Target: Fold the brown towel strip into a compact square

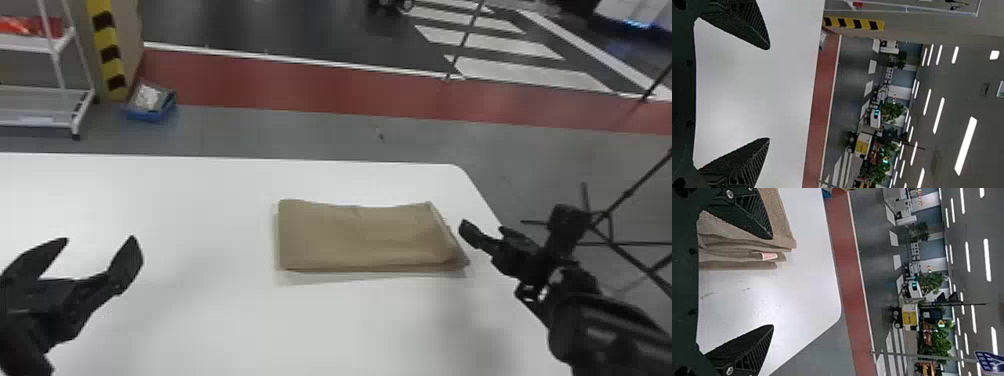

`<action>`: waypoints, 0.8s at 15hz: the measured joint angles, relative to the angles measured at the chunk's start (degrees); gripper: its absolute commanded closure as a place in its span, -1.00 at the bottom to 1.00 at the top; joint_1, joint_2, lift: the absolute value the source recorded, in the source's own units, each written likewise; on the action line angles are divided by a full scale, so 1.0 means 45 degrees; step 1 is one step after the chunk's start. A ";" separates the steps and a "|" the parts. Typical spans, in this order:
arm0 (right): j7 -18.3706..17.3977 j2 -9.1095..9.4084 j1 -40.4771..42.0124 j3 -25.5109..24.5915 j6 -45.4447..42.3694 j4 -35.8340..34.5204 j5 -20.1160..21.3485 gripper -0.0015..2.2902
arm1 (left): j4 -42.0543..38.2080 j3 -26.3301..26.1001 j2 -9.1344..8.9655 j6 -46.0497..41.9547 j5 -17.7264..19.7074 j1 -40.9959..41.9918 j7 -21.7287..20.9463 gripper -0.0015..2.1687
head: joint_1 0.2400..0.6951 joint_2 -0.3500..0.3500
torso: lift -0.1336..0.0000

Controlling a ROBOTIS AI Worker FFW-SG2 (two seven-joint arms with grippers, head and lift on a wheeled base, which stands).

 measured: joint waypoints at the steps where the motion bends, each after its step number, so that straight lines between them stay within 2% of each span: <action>1: 0.0208 -0.0010 -0.0254 0.0020 -0.0002 0.0348 -0.0036 -0.93 | 0.0000 -0.0352 0.0009 -0.0010 -0.0125 -0.0113 -0.0087 -0.96 | 1.00 -0.90 | -0.73; 4: 0.0560 -0.0160 -0.1234 0.0275 0.0262 0.1459 -0.0259 -0.91 | 0.0082 -0.1483 0.0003 -0.0014 -0.0821 -0.0501 -0.0019 -0.96 | 1.00 -1.00 | -0.73; 9: 0.0573 -0.0334 -0.2474 0.1264 0.0725 0.3286 -0.0033 -0.81 | 0.0273 -0.2274 0.0004 -0.0015 -0.1407 -0.0679 -0.0051 -0.96 | 1.00 -1.00 | -0.73; 10: 0.0575 -0.0420 -0.2643 0.1470 0.0731 0.3663 0.0009 -0.77 | 0.0277 -0.2357 0.0014 -0.0015 -0.1515 -0.0681 -0.0073 -0.96 | 1.00 -1.00 | -0.73; 12: 0.0733 -0.0505 -0.2751 0.1679 0.0842 0.3981 0.0047 -0.51 | 0.0293 -0.2435 0.0019 -0.0015 -0.1610 -0.0703 -0.0102 -0.96 | 1.00 -1.00 | -0.73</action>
